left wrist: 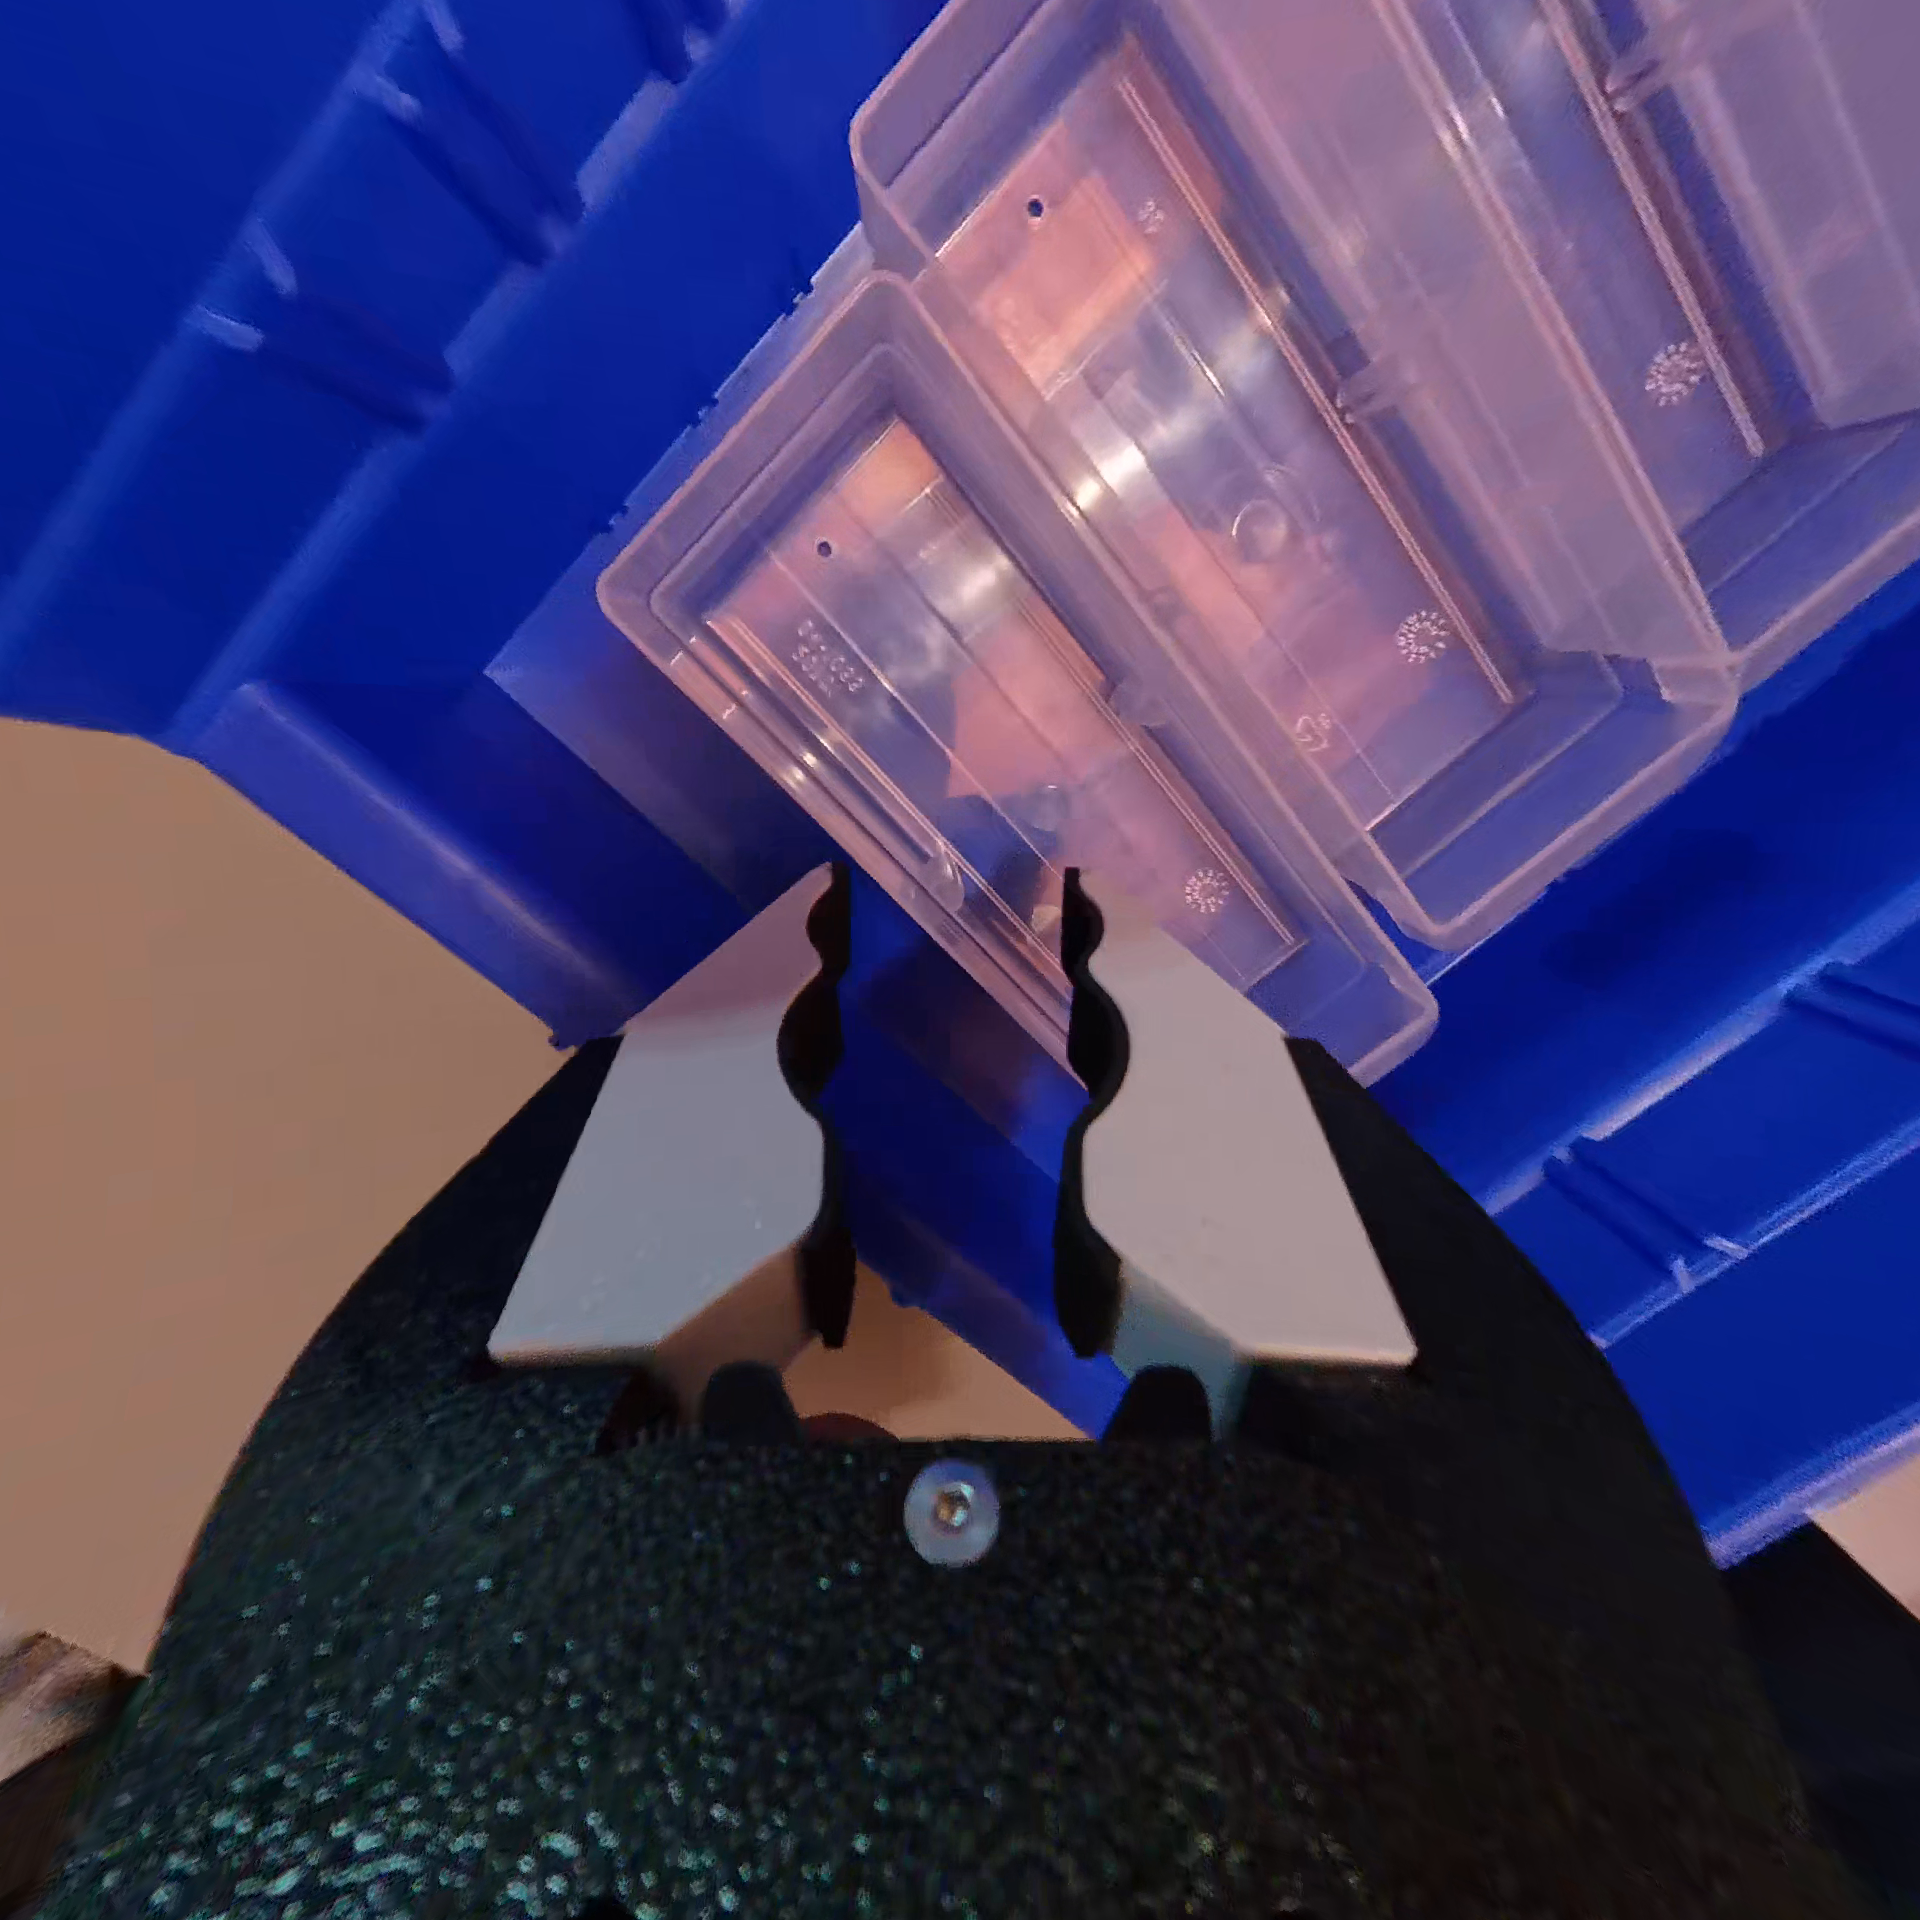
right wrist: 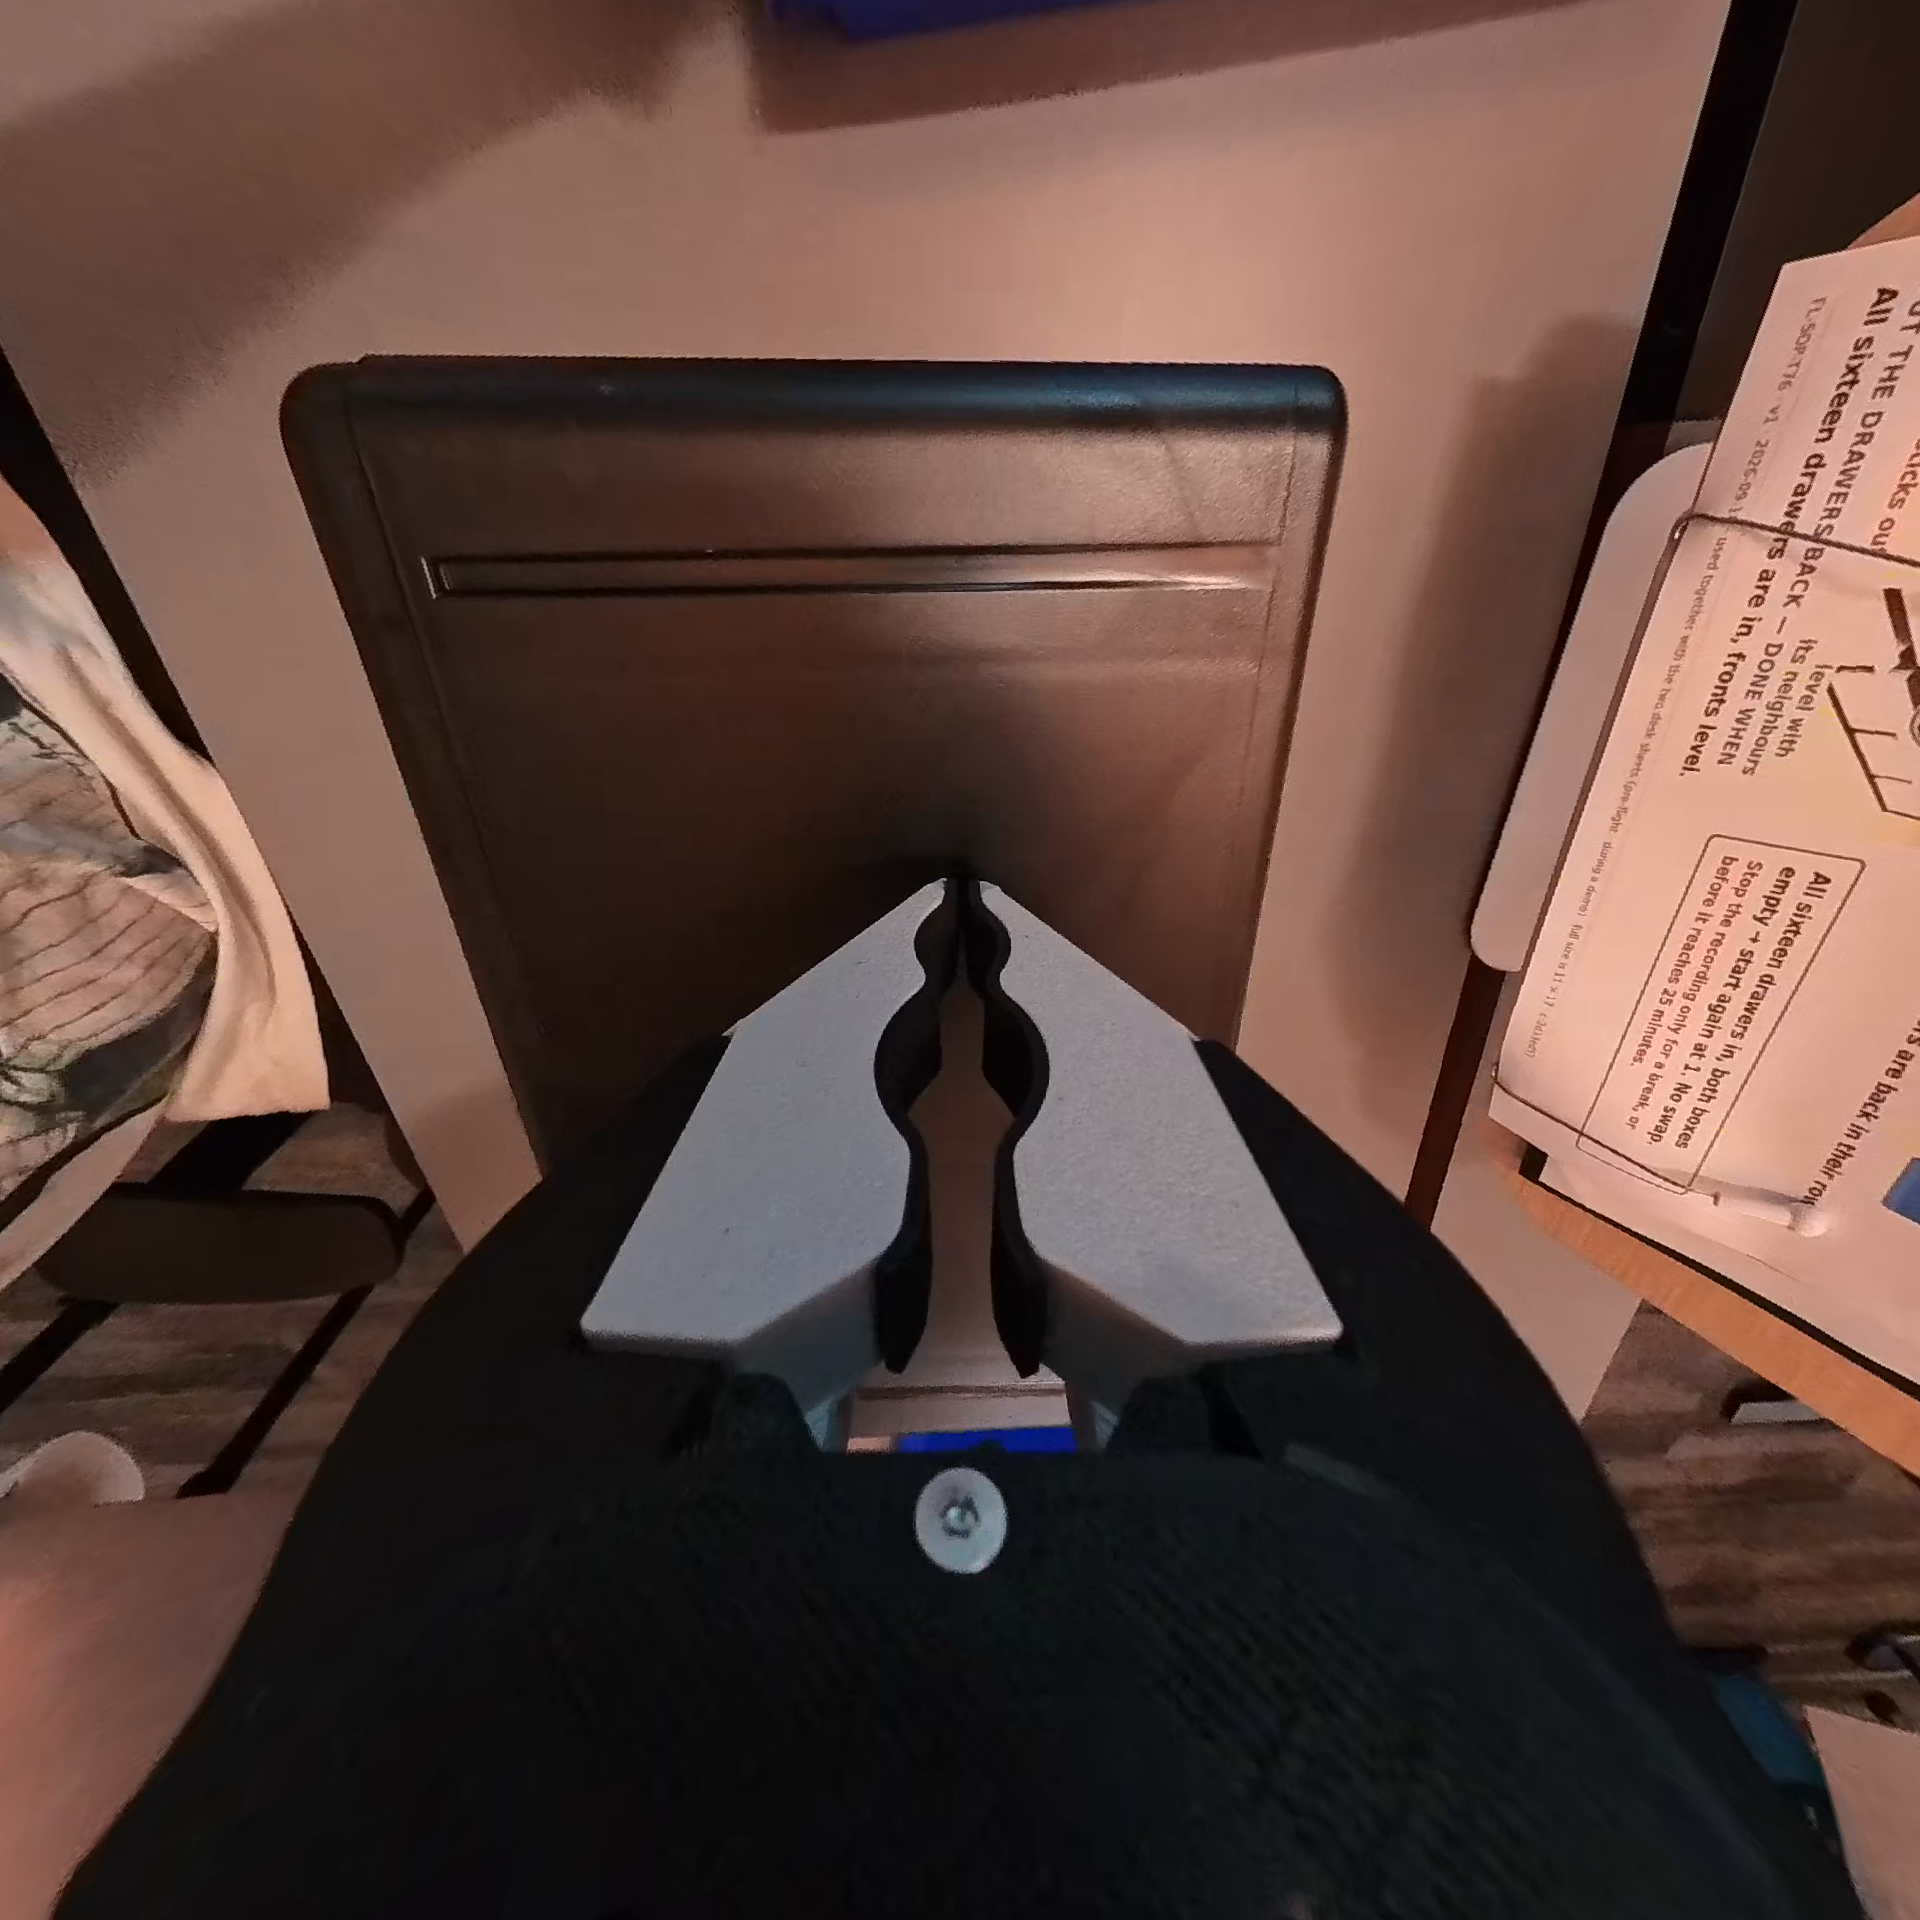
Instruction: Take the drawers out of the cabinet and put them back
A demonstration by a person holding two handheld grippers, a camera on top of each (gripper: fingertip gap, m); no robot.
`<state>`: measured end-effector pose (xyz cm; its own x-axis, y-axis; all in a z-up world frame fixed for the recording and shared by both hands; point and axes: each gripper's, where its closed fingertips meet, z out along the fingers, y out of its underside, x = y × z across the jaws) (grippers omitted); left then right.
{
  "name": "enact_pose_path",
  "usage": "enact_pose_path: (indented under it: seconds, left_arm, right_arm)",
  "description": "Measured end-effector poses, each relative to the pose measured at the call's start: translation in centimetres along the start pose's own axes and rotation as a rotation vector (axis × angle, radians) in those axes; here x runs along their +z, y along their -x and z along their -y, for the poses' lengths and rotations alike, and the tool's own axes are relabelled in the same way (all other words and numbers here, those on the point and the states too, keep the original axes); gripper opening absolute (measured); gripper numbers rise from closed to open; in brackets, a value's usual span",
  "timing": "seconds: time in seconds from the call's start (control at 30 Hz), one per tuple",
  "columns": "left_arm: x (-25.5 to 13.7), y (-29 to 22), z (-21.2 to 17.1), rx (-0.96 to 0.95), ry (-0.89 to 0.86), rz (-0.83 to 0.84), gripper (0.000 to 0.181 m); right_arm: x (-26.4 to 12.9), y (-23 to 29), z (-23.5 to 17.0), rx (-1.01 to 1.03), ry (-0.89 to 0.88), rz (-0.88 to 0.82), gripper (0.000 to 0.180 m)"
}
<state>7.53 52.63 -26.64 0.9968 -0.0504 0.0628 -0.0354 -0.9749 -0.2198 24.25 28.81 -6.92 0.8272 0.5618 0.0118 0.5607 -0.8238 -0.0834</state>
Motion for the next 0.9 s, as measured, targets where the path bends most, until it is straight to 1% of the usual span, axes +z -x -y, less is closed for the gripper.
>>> enact_pose_path:
  seconds: [0.07, 0.17, 0.33, 0.43, 0.57, 0.73, 0.9]
  left_arm:
    - [0.0, -0.2, -0.2, -0.012, 0.016, 0.003, 0.035]
    - [0.1, -0.7, -0.5, -0.011, 0.035, 0.01, 0.037]
    - [0.4, -1.0, -0.2, -0.049, 0.06, 0.016, 0.035]
    - [0.5, -1.0, 0.1, 0.002, 0.057, 0.017, 0.034]
    - [0.4, -0.2, 0.5, 0.027, 0.025, 0.038, 0.013]
    - [0.2, 0.8, 0.1, -0.05, 0.065, -0.001, 0.007]
    - [-1.7, 0.7, 0.4, -0.04, 0.092, -0.033, 0.004]
  right_arm:
    - [0.0, 0.0, 0.0, -0.006, -0.009, -0.005, 0.0]
    - [0.0, 0.0, 0.0, -0.009, -0.014, 0.004, 0.0]
    - [0.0, 0.0, 0.0, -0.01, -0.023, 0.006, 0.0]
    - [0.0, 0.0, 0.0, -0.01, -0.028, 0.0, 0.0]
    - [0.0, 0.0, 0.1, -0.011, -0.028, -0.008, 0.0]
    - [0.0, 0.0, 0.0, -0.01, -0.008, -0.017, 0.0]
    - [0.0, 0.0, 0.0, -0.017, 0.023, -0.035, 0.0]
